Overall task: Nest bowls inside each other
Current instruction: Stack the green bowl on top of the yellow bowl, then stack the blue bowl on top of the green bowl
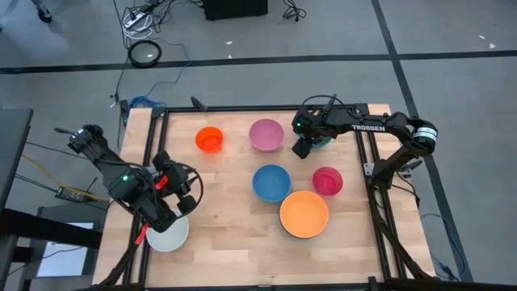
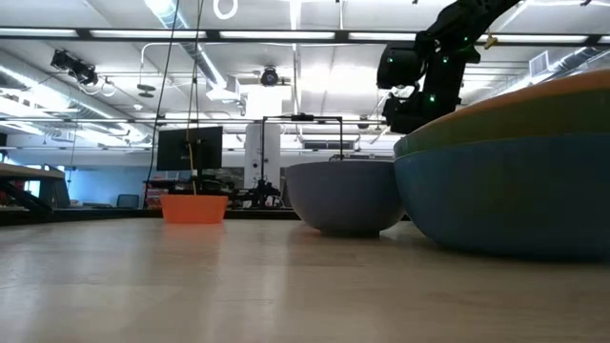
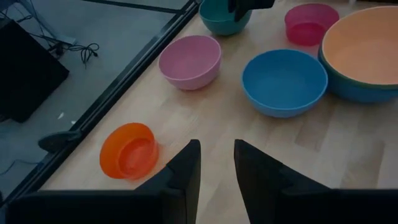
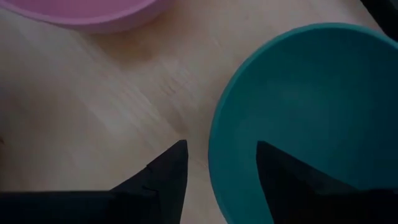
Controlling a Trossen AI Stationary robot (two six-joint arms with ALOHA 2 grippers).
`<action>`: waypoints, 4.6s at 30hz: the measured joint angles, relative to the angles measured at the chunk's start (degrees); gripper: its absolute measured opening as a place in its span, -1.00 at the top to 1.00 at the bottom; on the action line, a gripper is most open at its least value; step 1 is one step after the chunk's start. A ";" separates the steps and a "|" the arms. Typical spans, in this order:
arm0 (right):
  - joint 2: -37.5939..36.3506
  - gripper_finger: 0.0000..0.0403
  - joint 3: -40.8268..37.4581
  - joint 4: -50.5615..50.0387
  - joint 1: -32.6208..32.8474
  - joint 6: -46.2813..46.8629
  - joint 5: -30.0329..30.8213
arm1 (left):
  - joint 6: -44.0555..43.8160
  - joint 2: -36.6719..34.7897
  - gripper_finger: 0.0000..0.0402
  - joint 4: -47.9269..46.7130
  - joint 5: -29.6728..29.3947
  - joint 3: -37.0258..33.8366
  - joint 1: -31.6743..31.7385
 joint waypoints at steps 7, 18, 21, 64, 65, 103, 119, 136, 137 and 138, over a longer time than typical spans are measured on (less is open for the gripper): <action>0.04 0.12 -1.75 0.85 0.00 -1.12 -2.07 | -0.10 0.00 0.47 0.06 0.00 0.00 0.00; 0.04 0.18 -5.07 4.11 -0.26 -2.06 1.46 | -0.04 -0.01 0.47 0.07 -0.02 0.00 0.00; 0.04 0.32 -5.07 4.07 -0.95 -3.07 1.38 | -0.04 -0.02 0.47 0.07 -0.04 0.00 0.00; -24.44 1.00 -5.07 13.76 50.16 25.43 -2.40 | 1.44 -0.04 0.47 2.92 -0.87 0.00 0.00; -23.22 1.00 -5.07 12.93 50.58 26.38 -2.37 | 1.44 -0.04 0.47 2.91 -0.87 0.00 0.00; -11.53 0.38 3.57 13.89 46.79 14.06 -1.43 | 2.47 -0.04 0.47 2.75 -1.52 0.00 0.00; 11.46 -0.11 15.79 10.71 33.30 2.64 -9.70 | 2.62 -0.04 0.47 2.75 -1.35 0.00 0.00; 18.93 -0.02 17.18 11.01 32.58 4.32 -12.95 | 2.80 -0.04 0.47 2.59 -1.46 0.02 0.00; 18.93 0.00 17.18 11.59 32.36 4.67 -12.98 | 2.81 -0.04 0.47 2.56 -1.51 0.02 0.00; 18.93 0.02 17.18 12.06 32.13 5.03 -13.03 | 2.82 -0.04 0.47 2.59 -1.63 0.01 0.00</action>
